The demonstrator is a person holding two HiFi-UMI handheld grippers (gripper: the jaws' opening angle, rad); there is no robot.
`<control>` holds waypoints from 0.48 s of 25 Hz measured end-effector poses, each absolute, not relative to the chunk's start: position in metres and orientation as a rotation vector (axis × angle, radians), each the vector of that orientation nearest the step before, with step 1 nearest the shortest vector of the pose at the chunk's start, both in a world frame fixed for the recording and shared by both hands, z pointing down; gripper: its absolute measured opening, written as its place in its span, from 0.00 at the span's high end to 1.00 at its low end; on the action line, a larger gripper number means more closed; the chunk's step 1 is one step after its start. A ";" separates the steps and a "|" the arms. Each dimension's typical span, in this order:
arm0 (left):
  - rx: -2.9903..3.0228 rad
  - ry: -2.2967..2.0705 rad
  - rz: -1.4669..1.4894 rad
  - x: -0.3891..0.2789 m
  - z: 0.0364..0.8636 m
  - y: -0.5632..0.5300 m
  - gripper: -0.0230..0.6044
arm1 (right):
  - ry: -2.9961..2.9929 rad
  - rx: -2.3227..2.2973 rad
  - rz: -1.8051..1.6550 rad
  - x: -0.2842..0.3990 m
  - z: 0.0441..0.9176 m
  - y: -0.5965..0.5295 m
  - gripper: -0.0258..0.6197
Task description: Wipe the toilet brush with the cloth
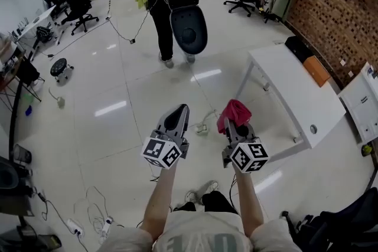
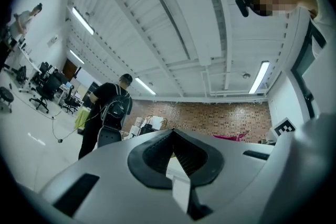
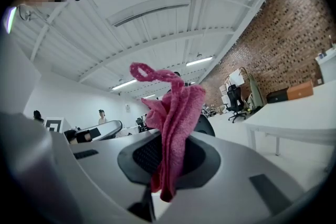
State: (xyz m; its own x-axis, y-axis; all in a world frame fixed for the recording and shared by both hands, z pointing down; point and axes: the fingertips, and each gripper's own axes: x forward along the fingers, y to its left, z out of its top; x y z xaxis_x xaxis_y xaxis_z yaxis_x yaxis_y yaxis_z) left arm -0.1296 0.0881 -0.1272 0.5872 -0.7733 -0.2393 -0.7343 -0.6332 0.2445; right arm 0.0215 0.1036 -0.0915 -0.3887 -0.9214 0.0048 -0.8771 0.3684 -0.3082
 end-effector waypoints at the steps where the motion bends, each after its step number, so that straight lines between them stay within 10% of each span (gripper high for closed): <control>1: 2.692 -1.287 -0.487 -0.132 -0.128 0.104 0.96 | 2.448 -1.632 -0.394 0.021 -0.094 0.119 0.91; 12: 2.680 -1.322 -0.521 -0.130 -0.132 0.277 0.96 | 2.445 -1.592 -0.394 0.027 -0.095 0.296 0.91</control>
State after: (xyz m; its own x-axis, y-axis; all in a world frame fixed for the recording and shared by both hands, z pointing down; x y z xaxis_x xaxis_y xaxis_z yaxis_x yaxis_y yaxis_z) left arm -0.1300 0.2773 -0.1315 0.5621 -0.7865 -0.2558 -0.7494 -0.6152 0.2448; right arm 0.0275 0.2963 -0.0954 -0.4015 -0.9156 -0.0195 -0.8632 0.3855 -0.3260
